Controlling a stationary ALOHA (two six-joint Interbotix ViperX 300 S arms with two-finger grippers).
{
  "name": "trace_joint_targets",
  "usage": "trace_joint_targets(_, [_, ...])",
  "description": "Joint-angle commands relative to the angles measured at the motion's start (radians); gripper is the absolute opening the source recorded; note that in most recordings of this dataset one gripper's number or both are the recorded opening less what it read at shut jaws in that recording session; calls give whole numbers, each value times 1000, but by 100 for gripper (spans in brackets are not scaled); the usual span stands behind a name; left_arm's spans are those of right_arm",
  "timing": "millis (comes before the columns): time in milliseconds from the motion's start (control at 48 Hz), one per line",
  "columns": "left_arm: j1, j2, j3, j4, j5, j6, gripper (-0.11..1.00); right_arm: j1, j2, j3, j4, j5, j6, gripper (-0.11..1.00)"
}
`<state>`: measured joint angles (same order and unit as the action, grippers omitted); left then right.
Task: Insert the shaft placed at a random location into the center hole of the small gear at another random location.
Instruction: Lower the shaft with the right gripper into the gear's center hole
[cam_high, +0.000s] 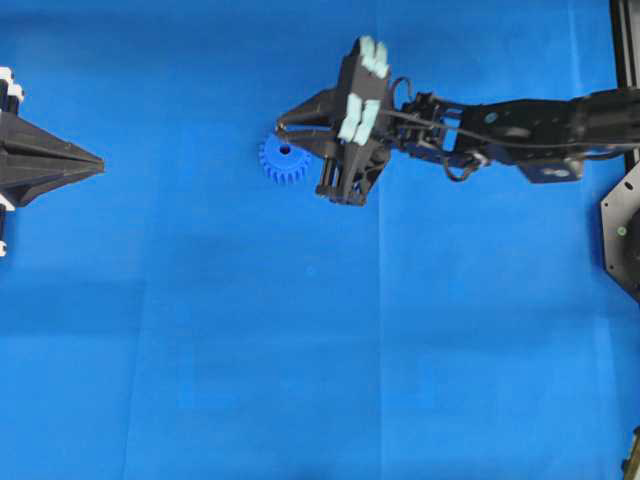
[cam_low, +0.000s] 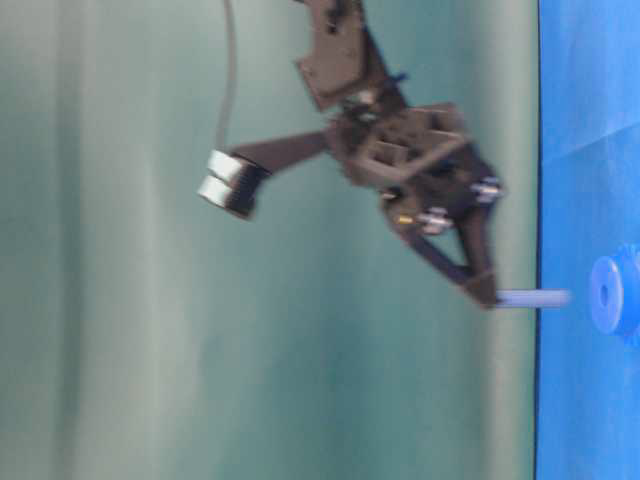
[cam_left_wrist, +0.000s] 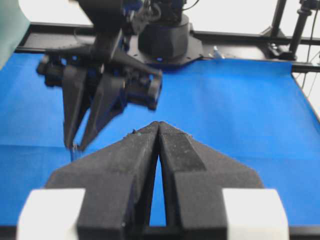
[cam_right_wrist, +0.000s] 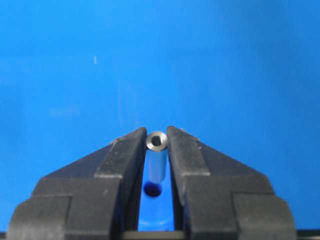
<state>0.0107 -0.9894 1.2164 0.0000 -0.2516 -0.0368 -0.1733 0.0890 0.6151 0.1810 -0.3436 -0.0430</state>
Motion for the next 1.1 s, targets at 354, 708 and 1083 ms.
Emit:
trace_joint_targets(354, [2,3,-11,2,-5,0,0,0,-48,2,-2,-11,3,4])
trace_joint_targets(708, [2,3,-12,2,-5,0,0,2,60,-8,14,-58,14,4])
trace_joint_targets(1083, [2,3,-11,2,-5,-2,0,2,66,-8,18,-60,14,4])
